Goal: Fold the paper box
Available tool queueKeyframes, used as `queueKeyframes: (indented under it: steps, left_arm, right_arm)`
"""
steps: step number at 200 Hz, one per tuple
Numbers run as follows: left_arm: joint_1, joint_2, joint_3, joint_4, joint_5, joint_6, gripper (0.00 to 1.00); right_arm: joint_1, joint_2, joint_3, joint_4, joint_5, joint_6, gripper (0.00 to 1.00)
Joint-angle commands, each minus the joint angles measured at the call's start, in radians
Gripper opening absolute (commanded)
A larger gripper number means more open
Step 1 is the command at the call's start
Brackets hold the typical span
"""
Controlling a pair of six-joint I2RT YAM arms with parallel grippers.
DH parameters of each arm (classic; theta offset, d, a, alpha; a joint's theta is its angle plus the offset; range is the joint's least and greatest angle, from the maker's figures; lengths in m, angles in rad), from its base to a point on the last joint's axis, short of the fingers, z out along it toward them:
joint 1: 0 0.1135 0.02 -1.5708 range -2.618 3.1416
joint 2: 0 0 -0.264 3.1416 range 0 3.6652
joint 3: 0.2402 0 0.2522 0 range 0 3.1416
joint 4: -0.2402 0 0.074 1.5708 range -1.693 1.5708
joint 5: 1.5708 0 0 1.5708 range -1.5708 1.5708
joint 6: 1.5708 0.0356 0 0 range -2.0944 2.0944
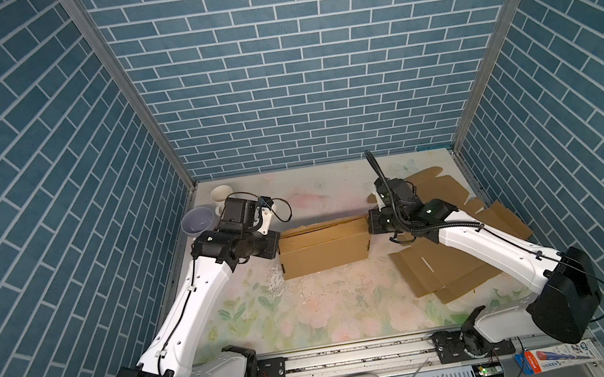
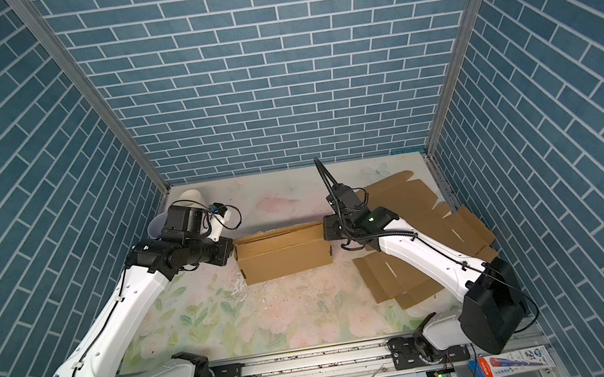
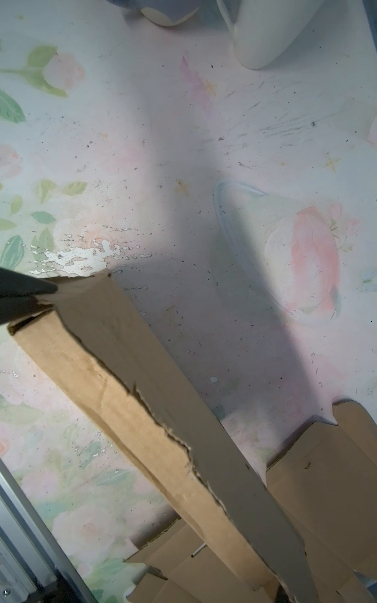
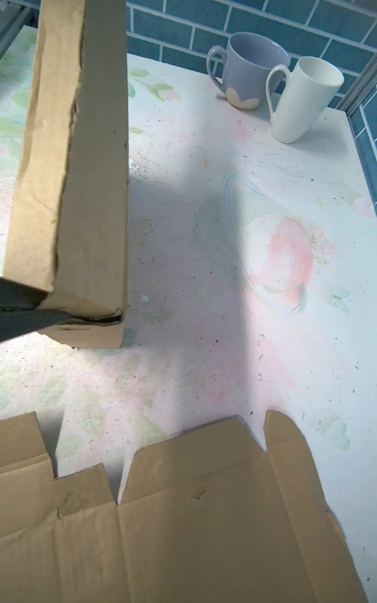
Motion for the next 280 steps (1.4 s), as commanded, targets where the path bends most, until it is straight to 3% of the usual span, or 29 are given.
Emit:
queueKeyframes:
  steps: [1,129,280]
  left_arm:
    - [0.011,0.006,0.009,0.014,0.061,-0.080,0.00]
    - [0.119,0.028,0.011,0.058,0.242,-0.176,0.00]
    - [0.150,-0.049,-0.235,0.214,0.182,-0.252,0.00]
  right_arm:
    - [0.013,-0.005,-0.046,-0.089,0.009,0.048,0.00]
    - [0.018,0.013,-0.043,-0.072,0.014,0.063,0.00]
    - [0.029,0.032,-0.040,-0.045,0.002,0.085,0.00]
